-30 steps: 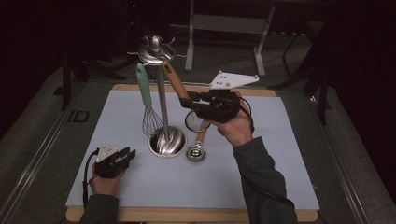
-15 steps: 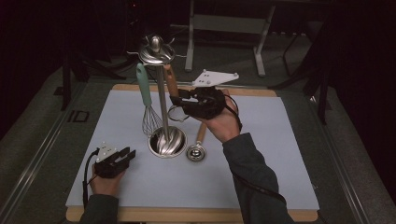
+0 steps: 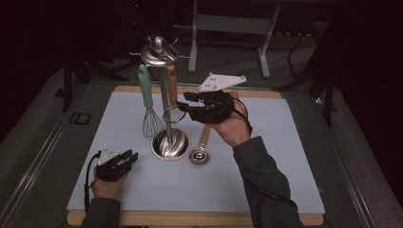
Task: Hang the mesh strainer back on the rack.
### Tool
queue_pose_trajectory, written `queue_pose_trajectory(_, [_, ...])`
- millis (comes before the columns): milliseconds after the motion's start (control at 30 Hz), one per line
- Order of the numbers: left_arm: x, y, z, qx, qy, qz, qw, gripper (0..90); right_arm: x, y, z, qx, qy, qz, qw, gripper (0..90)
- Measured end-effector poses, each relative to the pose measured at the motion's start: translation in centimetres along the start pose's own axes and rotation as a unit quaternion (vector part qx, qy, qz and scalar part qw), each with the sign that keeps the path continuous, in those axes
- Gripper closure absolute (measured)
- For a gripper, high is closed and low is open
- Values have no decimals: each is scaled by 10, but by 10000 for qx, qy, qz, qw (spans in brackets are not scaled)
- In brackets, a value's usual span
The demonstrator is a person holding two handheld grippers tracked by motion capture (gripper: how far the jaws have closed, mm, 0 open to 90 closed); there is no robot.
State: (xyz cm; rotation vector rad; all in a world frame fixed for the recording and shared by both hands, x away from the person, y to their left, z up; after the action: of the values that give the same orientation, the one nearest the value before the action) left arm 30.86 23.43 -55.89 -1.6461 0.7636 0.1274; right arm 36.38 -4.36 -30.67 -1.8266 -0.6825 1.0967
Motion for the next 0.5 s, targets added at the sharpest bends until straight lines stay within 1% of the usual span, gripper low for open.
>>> queue_pose_trajectory(67, [0, 0, 0, -4, 2, 7, 10000, 670, -1, 4, -1, -63, 60, 146, 9999, 600])
queue_pose_trajectory(167, [0, 0, 1, -30, -11, 18, 10000, 670, -2, 10, -2, -80, 67, 368, 9993, 589])
queue_pose_trajectory(233, [0, 0, 1, -51, -13, 26, 10000, 670, -2, 16, -5, -110, 116, 588, 9981, 584])
queue_pose_trajectory(300, [1, 0, 1, -53, -13, 33, 10000, 670, -2, 21, -6, -54, 129, 730, 9972, 580])
queue_pose_trajectory(433, [1, 0, 1, -64, -14, 23, 10000, 670, -1, 31, -9, -63, 138, 896, 9959, 566])
queue_pose_trajectory(500, [1, 0, 1, -61, -12, 27, 10000, 670, -2, 35, -10, -77, 150, 921, 9956, 561])
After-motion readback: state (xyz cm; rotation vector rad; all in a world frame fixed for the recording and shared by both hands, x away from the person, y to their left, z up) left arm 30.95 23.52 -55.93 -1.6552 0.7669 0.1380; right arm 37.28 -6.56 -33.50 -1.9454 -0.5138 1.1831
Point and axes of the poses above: each handheld gripper's, and its own axes: x roughly forward along the jaws, y roughly out of its underside, z roughly to its left, the point moved 4 cm from there along x, roughly forward along the jaws, and after that the axes turned 9 degrees about -x, right-handed, at the moved point
